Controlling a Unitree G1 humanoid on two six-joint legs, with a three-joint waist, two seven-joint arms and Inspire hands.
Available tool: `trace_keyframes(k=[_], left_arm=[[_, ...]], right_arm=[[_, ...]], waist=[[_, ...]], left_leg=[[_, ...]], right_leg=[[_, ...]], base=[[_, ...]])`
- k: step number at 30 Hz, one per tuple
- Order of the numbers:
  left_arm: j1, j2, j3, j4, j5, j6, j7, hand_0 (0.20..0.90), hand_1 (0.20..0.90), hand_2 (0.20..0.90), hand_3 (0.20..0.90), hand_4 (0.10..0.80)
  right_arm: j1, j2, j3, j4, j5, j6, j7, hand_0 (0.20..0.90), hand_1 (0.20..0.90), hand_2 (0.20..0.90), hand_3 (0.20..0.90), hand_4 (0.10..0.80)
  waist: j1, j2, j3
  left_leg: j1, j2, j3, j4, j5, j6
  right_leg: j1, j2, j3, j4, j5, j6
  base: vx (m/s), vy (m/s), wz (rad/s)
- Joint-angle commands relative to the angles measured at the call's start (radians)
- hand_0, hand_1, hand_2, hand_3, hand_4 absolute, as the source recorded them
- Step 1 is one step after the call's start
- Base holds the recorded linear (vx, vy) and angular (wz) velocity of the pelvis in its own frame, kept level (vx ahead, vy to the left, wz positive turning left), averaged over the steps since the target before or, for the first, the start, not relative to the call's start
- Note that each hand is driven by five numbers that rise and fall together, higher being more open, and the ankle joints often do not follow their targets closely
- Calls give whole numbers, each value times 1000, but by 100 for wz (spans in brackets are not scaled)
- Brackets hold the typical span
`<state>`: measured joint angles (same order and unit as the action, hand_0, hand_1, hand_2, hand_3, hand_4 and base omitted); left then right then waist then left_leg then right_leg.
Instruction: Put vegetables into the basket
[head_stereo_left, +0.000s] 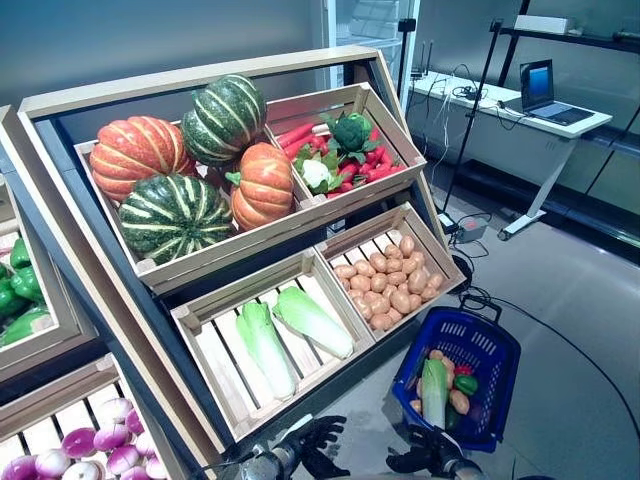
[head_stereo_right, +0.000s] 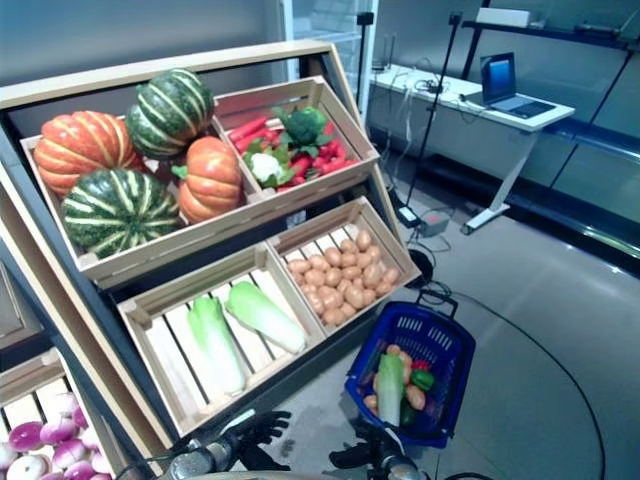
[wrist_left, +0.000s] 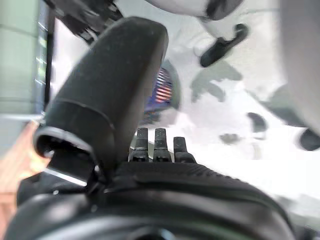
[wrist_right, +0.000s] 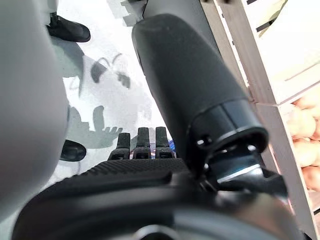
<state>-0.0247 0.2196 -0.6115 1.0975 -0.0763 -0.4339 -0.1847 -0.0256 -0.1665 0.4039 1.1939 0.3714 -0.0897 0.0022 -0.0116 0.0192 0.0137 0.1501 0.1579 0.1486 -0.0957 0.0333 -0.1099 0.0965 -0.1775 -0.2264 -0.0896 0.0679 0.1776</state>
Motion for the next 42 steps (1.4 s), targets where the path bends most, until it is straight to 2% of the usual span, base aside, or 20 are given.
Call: trace_keyframes(k=[1, 5, 8, 11, 14, 16, 18, 19, 22, 27, 28, 33, 35, 37, 38, 40, 42], left_arm=[[-121, 34, 12, -155, -140, -171, -38, 900, 900, 900, 900, 800], [-112, 122, 89, -427, -332, -109, -82, 900, 900, 900, 900, 800], [-102, 151, 140, -520, -425, -129, -94, 900, 900, 900, 900, 800], [-87, 164, 228, -626, -498, -108, -107, 900, 900, 900, 900, 800], [-84, 171, 272, -664, -482, -136, -17, 900, 900, 900, 900, 800], [-90, 172, 320, -677, -402, -148, 176, 900, 900, 900, 900, 800], [-102, 168, 350, -657, -272, -118, 346, 900, 900, 900, 900, 800], [-106, 168, 355, -652, -246, -102, 381, 900, 900, 900, 900, 800], [-142, 161, 370, -622, -137, 0, 591, 900, 900, 900, 900, 800], [-195, 122, 368, -553, -94, 129, 756, 900, 900, 900, 900, 800], [-196, 122, 368, -552, -93, 129, 757, 900, 900, 900, 900, 800], [-323, 66, 346, -446, -40, 123, 1003, 900, 900, 900, 900, 800], [-366, 48, 345, -403, -59, 118, 1056, 900, 900, 900, 900, 800], [-445, 27, 351, -323, -71, 79, 1143, 900, 900, 900, 900, 800], [-446, 27, 351, -322, -72, 78, 1143, 900, 900, 900, 900, 800], [-520, 34, 356, -270, -117, 75, 1182, 900, 900, 900, 900, 800], [-551, 39, 356, -245, -150, 75, 1192, 900, 900, 900, 900, 800]], right_arm=[[-124, 4, 11, -4, 54, -14, 26, 900, 900, 900, 900, 800], [-110, -21, -5, -37, 61, 0, 24, 900, 900, 900, 900, 800], [-101, -26, -20, -44, 62, -2, 22, 900, 900, 900, 900, 800], [-85, -23, -39, -52, 61, -3, 14, 900, 900, 900, 900, 800], [-74, -20, -47, -50, 63, -6, 13, 900, 900, 900, 900, 800], [-60, -17, -53, -52, 66, -8, 8, 900, 900, 900, 900, 800], [-49, -8, -52, -56, 72, -6, 0, 900, 900, 900, 900, 800], [-47, -7, -51, -57, 74, -5, -2, 900, 900, 900, 900, 800], [-40, 1, -38, -59, 83, -5, -9, 900, 900, 900, 900, 800], [-38, 12, -25, -70, 102, -1, -20, 900, 900, 900, 900, 800], [-38, 11, -25, -70, 102, -1, -20, 900, 900, 900, 900, 800], [-88, -10, 22, -81, 139, 1, -13, 900, 900, 900, 900, 800], [-110, -20, 32, -82, 173, -8, 0, 900, 900, 900, 900, 800], [-163, -28, 49, -91, 198, -16, 6, 900, 900, 900, 900, 800], [-164, -28, 49, -90, 198, -16, 6, 900, 900, 900, 900, 800], [-214, -30, 71, -105, 210, -21, -2, 900, 900, 900, 900, 800], [-237, -32, 80, -111, 215, -25, -9, 900, 900, 900, 900, 800]], waist=[[10, -17, 85], [26, -11, 94], [37, -9, 96], [51, -11, 94], [55, -11, 89], [59, -13, 84], [59, -17, 81], [59, -17, 80], [56, -19, 83], [44, -21, 100], [44, -21, 100], [27, -22, 174], [19, -22, 195], [-1, -26, 249], [-1, -26, 248], [-21, -33, 294], [-28, -36, 311]], left_leg=[[-3, -19, 11, 8, -45, 19], [-7, -18, 6, 8, -44, 18], [-12, -18, 1, 8, -43, 17], [-12, -19, -7, 8, -44, 17], [-11, -21, -12, 8, -46, 16], [-10, -23, -16, 8, -46, 16], [-7, -24, -21, 8, -47, 16], [-8, -24, -22, 8, -46, 15], [-11, -25, -27, 8, -42, 14], [-13, -19, -23, 16, -30, 14], [-13, -19, -23, 16, -30, 14], [-108, -10, -40, 149, -46, 15], [-144, -7, -42, 202, -58, 14], [-225, 3, -33, 332, -89, 12], [-230, 3, -33, 336, -91, 12], [-329, 17, -28, 473, -132, 13], [-377, 21, -33, 527, -152, 13]], right_leg=[[47, 3, 1, 4, -31, -28], [49, -2, -12, 3, -30, -30], [50, -5, -20, 2, -30, -32], [56, -7, -32, 2, -32, -35], [60, -8, -36, 2, -35, -37], [65, -9, -40, 2, -37, -38], [69, -8, -41, 2, -39, -39], [70, -8, -42, 2, -39, -40], [71, -4, -41, 2, -41, -44], [55, -5, -34, 36, -51, -48], [54, -5, -33, 37, -52, -48], [-48, -8, 9, 177, -96, -70], [-85, -8, 21, 226, -116, -75], [-171, -21, 46, 352, -153, -84], [-175, -22, 46, 355, -154, -84], [-274, -34, 74, 489, -196, -98], [-320, -40, 84, 544, -215, -104]], base=[[0, 0, 0], [-5, 6, 1], [-12, 10, 3], [5, 1, 1], [27, 7, 10], [41, 4, 8], [59, -9, 6], [65, -11, 7], [42, 4, 3], [24, 8, 0], [0, 0, 0], [-123, 55, -6], [-108, 48, -5], [-203, 58, -11], [-270, 66, -14], [-240, 50, -15], [-195, 36, -11]])
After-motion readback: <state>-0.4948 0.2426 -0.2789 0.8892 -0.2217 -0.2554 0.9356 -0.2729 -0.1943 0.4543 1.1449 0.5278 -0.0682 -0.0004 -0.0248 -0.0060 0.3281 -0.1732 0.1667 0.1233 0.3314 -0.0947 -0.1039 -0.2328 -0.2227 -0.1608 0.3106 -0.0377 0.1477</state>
